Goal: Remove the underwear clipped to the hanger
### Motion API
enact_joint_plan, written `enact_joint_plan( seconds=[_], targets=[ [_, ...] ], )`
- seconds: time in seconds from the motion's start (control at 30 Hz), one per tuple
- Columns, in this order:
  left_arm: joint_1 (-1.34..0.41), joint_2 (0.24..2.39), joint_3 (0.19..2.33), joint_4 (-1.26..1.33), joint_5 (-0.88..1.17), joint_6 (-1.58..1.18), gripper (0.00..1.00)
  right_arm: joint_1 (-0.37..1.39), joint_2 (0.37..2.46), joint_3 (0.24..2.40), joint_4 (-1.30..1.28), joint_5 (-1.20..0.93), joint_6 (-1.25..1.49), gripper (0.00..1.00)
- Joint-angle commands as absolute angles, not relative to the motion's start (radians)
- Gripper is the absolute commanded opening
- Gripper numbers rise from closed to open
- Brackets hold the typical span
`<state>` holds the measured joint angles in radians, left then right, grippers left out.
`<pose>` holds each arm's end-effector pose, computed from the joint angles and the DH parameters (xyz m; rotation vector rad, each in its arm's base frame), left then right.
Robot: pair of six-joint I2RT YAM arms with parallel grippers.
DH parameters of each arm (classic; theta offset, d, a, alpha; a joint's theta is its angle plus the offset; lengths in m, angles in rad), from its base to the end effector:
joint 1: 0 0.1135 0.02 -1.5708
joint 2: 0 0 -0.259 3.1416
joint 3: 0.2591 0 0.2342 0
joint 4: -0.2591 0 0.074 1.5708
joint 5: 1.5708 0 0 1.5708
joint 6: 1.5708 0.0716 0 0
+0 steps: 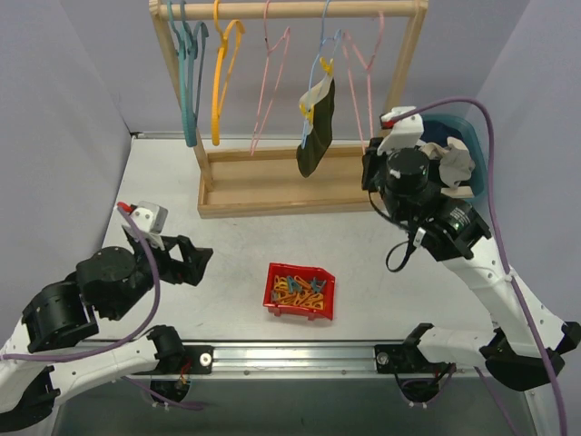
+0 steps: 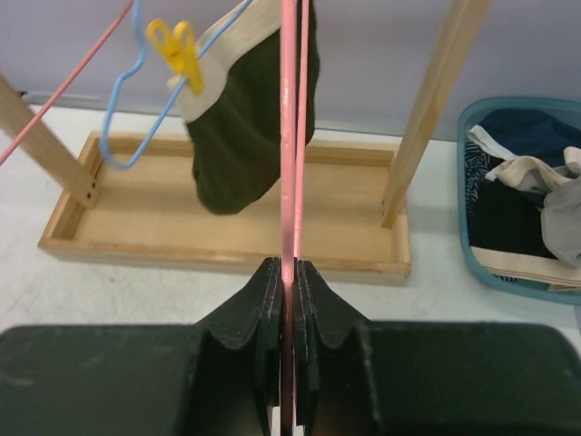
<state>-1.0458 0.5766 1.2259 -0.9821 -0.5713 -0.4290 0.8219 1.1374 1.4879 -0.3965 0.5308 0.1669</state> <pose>0.0705 -0.0444 0.3955 0.1914 1.8670 -0.4806 0.1892 0.1503 0.4764 -0.1190 1.6164 0.3356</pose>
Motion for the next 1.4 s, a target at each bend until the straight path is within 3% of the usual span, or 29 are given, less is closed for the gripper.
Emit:
enact_joint_plan(
  seconds=[0.0,0.43,0.63,0.8,1.1,1.23,1.33,1.37],
  targets=[
    [-1.048,0.632,1.216,-0.855,-0.48,-0.378,0.94,0.628,1.172,1.578,-0.265,0.365,0.129,0.0],
    [-1.002,0.75,1.261,-0.791,-0.203,-0.268,0.94,0.361,1.365,1.712,-0.242,0.006,0.205,0.0],
    [-0.838,0.807,1.238,-0.784,0.0,-0.267,0.94,0.287,1.42,1.744,-0.247,-0.098,0.23,0.0],
    [-0.71,0.792,1.223,-0.735,0.097,-0.275,0.94,0.267,1.442,1.744,-0.256,-0.101,0.229,0.0],
    [-0.655,0.762,1.175,-0.678,0.09,-0.298,0.94,0.258,1.385,1.687,-0.281,-0.009,0.236,0.0],
    [-0.617,0.801,1.163,-0.652,0.21,-0.298,0.94,0.258,1.353,1.641,-0.287,-0.006,0.235,0.01],
    [-0.58,0.857,1.178,-0.652,0.297,-0.298,0.95,0.259,1.333,1.615,-0.291,-0.032,0.239,0.26],
    [-0.549,0.868,1.178,-0.656,0.345,-0.295,0.94,0.259,1.316,1.602,-0.291,-0.04,0.239,0.42]
  ],
)
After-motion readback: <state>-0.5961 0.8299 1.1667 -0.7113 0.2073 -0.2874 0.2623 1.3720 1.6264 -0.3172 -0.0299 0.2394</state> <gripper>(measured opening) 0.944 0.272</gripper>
